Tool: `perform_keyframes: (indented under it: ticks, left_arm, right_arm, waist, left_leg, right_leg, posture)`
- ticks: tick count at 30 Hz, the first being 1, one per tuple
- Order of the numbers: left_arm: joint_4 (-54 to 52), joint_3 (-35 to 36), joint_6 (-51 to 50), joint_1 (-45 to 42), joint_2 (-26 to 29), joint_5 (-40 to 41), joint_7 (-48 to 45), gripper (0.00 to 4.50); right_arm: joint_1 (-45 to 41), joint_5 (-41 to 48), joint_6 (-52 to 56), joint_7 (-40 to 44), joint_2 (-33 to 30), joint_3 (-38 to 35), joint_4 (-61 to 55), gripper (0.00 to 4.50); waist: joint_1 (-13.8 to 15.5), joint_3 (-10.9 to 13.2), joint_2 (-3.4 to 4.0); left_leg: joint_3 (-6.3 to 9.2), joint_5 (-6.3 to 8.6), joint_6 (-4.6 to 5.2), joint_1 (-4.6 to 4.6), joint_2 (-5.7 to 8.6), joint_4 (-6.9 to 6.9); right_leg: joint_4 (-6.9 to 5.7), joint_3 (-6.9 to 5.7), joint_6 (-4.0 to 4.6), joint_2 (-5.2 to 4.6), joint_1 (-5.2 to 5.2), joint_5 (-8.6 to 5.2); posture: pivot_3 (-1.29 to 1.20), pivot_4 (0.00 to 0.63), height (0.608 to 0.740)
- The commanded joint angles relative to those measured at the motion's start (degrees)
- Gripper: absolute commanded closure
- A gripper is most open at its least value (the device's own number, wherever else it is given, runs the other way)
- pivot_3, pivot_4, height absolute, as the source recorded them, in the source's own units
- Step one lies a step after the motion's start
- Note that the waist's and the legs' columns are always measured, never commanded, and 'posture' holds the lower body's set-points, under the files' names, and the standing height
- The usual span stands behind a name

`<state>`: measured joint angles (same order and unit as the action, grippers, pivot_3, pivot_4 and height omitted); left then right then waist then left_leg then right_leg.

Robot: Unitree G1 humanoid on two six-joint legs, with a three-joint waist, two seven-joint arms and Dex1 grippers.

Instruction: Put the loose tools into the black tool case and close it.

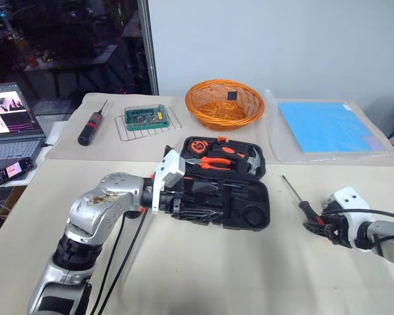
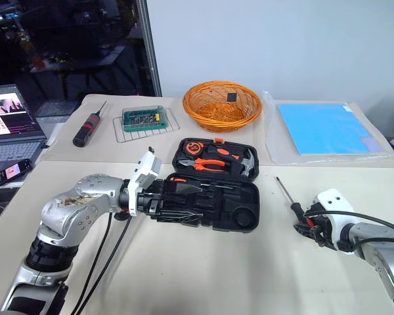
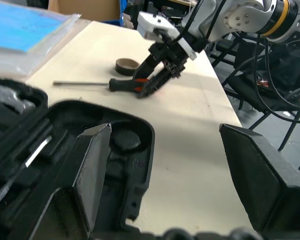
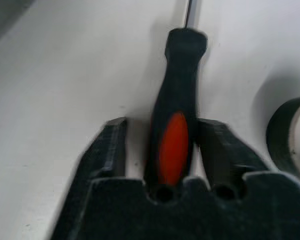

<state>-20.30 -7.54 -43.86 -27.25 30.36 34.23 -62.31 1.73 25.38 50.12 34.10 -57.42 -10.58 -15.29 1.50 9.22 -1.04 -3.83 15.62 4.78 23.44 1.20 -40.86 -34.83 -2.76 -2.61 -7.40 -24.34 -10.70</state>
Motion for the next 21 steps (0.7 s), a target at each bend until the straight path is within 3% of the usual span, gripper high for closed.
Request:
perform_keyframes:
  ticks: [1, 4, 6, 10, 16, 19, 21]
  left_arm:
    - [-3.1, 3.6, 1.2, 1.0, 0.2, 2.7, 1.6, 0.77]
    - [-3.0, 7.6, 0.8, 3.5, 0.1, 3.2, 6.0, 0.77]
    - [-3.1, 11.2, -0.9, 5.0, 1.2, 5.2, 7.5, 0.77]
    - [-4.7, 16.1, 1.5, 11.2, 6.6, 7.5, 2.4, 0.77]
    - [-5.0, 20.4, 0.0, 15.9, 14.3, 11.6, -1.4, 0.77]
    - [-6.4, 20.9, 0.1, 17.1, 14.4, 12.4, 0.2, 0.77]
    - [-8.2, 21.6, -0.5, 17.8, 14.4, 13.7, 1.5, 0.77]
  right_arm:
    - [0.8, -1.4, -1.8, 2.0, -2.4, -4.1, -2.5, 3.50]
    - [-0.5, 2.4, -3.1, 5.8, -3.0, -10.3, -8.9, 3.50]
    - [-4.0, 6.8, -2.6, 8.9, -2.8, -10.1, -14.3, 3.50]
    - [-13.3, 1.2, -7.0, 13.2, -3.8, 4.5, -14.4, 3.50]
    - [-29.5, -13.0, -19.4, 22.1, -0.2, 25.0, -0.2, 3.50]
    - [-35.6, -18.3, -23.9, 25.2, 3.1, 30.7, 8.7, 3.50]
    - [-38.1, -21.4, -27.3, 26.8, 4.5, 33.0, 13.6, 3.50]
  waist:
    - [0.1, 0.0, 0.00]
    - [0.2, 0.1, 0.06]
    - [-0.5, 0.2, 0.11]
    - [-1.6, 0.3, -0.11]
    - [-0.8, 0.6, -0.12]
    - [-0.7, 0.6, -0.13]
    - [-0.7, 0.6, -0.15]
  left_leg:
    - [0.01, 0.01, 0.01, 0.00, 0.01, 0.00]
    - [0.01, 0.01, 0.01, 0.00, -0.01, 0.00]
    - [0.01, 0.00, -0.01, -0.03, -0.02, 0.01]
    - [0.05, -0.09, -0.21, -0.23, -0.24, 0.08]
    - [0.06, -0.15, -0.32, -0.10, -0.12, 0.07]
    - [0.03, -0.13, -0.26, 0.07, 0.01, 0.06]
    - [0.03, -0.18, -0.35, 0.27, 0.05, 0.06]
  right_leg:
    - [0.01, 0.00, -0.03, -0.02, 0.00, 0.01]
    - [0.01, 0.02, -0.06, -0.02, -0.01, 0.02]
    - [-0.02, 0.09, -0.17, -0.02, -0.03, 0.00]
    - [-0.06, 0.11, -0.33, 0.21, 0.00, -0.13]
    - [-0.09, 0.00, 0.11, 0.03, -0.38, -0.32]
    - [-0.08, 0.05, 0.41, -0.03, -0.52, -0.06]
    - [-0.08, 0.03, 0.13, -0.02, -0.50, 0.12]
  posture:
    - [0.00, 0.150, 0.740]
    - [0.00, 0.150, 0.740]
    - [0.00, 0.150, 0.740]
    - [0.00, 0.150, 0.740]
    - [0.00, 0.150, 0.740]
    - [0.00, 0.150, 0.740]
    - [0.00, 0.150, 0.740]
